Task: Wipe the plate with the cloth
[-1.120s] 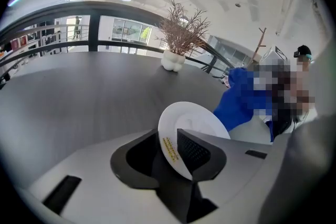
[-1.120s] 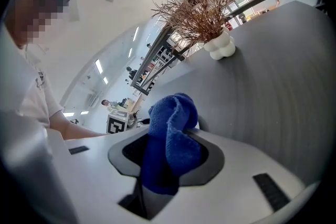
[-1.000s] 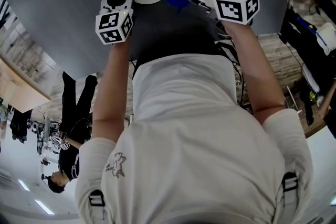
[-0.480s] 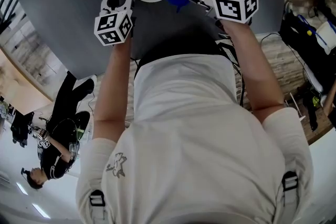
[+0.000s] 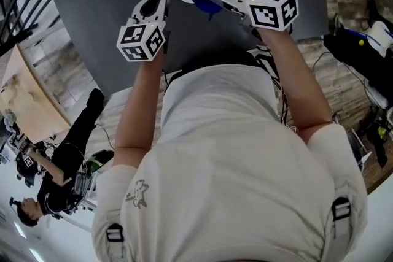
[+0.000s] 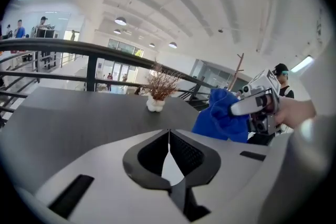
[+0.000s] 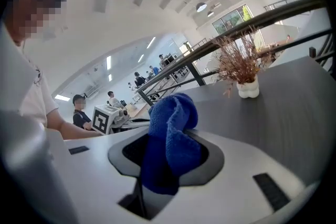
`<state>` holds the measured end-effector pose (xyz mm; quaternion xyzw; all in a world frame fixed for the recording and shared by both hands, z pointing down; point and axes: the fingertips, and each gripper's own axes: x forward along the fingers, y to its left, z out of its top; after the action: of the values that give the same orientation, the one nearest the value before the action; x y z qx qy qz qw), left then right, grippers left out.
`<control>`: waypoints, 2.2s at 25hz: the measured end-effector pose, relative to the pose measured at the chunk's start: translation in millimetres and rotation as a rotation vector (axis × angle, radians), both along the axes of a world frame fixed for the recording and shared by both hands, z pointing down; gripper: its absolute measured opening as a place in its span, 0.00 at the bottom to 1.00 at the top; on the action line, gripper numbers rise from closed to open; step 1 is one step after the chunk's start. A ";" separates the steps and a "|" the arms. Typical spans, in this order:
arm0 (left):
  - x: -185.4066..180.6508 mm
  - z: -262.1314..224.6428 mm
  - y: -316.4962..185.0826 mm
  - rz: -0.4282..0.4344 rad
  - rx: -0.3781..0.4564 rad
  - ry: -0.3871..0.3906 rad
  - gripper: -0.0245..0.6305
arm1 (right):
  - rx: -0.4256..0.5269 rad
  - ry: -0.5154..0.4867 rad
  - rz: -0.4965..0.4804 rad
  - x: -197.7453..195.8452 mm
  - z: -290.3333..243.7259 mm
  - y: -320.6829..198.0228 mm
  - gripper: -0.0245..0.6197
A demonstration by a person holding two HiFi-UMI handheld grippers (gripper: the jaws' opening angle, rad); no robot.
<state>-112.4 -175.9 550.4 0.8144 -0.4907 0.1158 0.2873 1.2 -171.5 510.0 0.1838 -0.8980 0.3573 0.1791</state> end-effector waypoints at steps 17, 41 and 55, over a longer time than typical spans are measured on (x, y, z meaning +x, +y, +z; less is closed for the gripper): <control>42.5 -182.5 115.7 0.190 0.326 0.093 0.05 | 0.426 -0.140 0.075 21.4 -143.3 122.0 0.24; 206.6 -239.0 320.8 0.036 0.496 0.125 0.05 | 0.581 -0.230 -0.006 170.8 -181.4 320.1 0.24; 216.8 -243.7 382.7 -0.022 0.492 0.106 0.05 | 0.551 -0.293 -0.048 185.1 -188.1 383.2 0.24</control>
<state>104.4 206.8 306.7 0.8593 -0.4974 -0.0529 0.1070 186.3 211.7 321.9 0.1508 -0.9814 0.1190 -0.0004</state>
